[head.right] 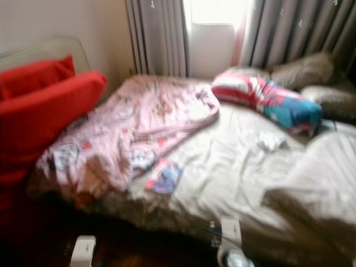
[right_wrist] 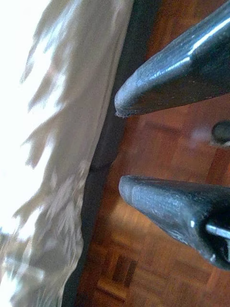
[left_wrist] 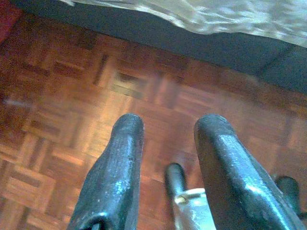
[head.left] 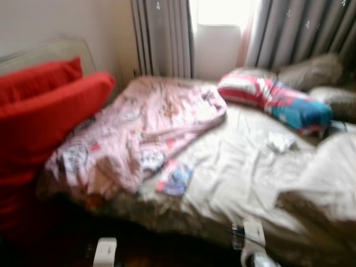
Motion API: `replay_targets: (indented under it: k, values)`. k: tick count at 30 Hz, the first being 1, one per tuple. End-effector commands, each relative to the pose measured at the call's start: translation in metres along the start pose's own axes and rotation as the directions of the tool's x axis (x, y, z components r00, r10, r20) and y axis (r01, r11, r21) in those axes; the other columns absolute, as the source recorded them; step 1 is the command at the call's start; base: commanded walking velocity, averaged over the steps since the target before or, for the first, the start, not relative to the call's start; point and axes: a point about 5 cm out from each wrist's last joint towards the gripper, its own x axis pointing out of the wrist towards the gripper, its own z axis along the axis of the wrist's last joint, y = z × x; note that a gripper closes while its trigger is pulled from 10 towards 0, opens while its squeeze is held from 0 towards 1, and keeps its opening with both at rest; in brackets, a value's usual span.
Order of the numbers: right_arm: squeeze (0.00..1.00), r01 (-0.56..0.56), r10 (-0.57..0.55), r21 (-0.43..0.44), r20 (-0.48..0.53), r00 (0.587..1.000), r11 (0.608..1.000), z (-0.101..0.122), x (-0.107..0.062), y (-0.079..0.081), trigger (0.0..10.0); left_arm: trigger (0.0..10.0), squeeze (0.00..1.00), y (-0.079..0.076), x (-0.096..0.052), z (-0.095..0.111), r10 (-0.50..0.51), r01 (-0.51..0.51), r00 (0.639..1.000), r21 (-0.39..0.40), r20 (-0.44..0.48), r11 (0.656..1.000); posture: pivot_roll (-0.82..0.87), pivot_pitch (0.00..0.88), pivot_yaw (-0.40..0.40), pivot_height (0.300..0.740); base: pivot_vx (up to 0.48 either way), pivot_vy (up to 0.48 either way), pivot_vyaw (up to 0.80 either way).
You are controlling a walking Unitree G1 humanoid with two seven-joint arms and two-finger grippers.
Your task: Clean up the room
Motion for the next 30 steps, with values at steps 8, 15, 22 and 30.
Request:
replay_targets:
  k: [8,15,22,30]
  values:
    - [0.00,-0.001,0.001,0.000,0.024,1.000,1.000,0.0079,0.0011,0.0020,10.0,10.0,0.00,0.0017,-0.0010,-0.0054,0.001,-0.001,1.000,0.009,-0.027,1.000,-0.04,0.016,0.013,0.726,0.000,-0.322,0.00]
    - [0.00,0.000,0.000,0.000,0.026,1.000,1.000,0.0078,0.0011,0.0016,10.0,10.0,0.00,0.0015,-0.0010,-0.0055,0.000,0.000,1.000,0.008,-0.027,1.000,-0.04,0.016,0.013,0.726,0.000,-0.321,0.00]
    - [0.00,0.001,-0.001,0.000,0.025,1.000,1.000,0.0070,0.0009,0.0013,10.0,10.0,0.00,0.0012,-0.0013,-0.0064,0.000,0.000,1.000,0.004,-0.027,1.000,-0.04,0.019,0.013,0.726,0.000,-0.229,0.00]
    - [0.00,0.005,-0.005,0.005,0.019,1.000,1.000,0.0043,0.0004,-0.0002,10.0,10.0,0.00,-0.0001,-0.0018,-0.0080,-0.002,0.002,1.000,-0.014,-0.020,1.000,-0.04,0.027,0.012,0.726,0.000,0.000,0.00]
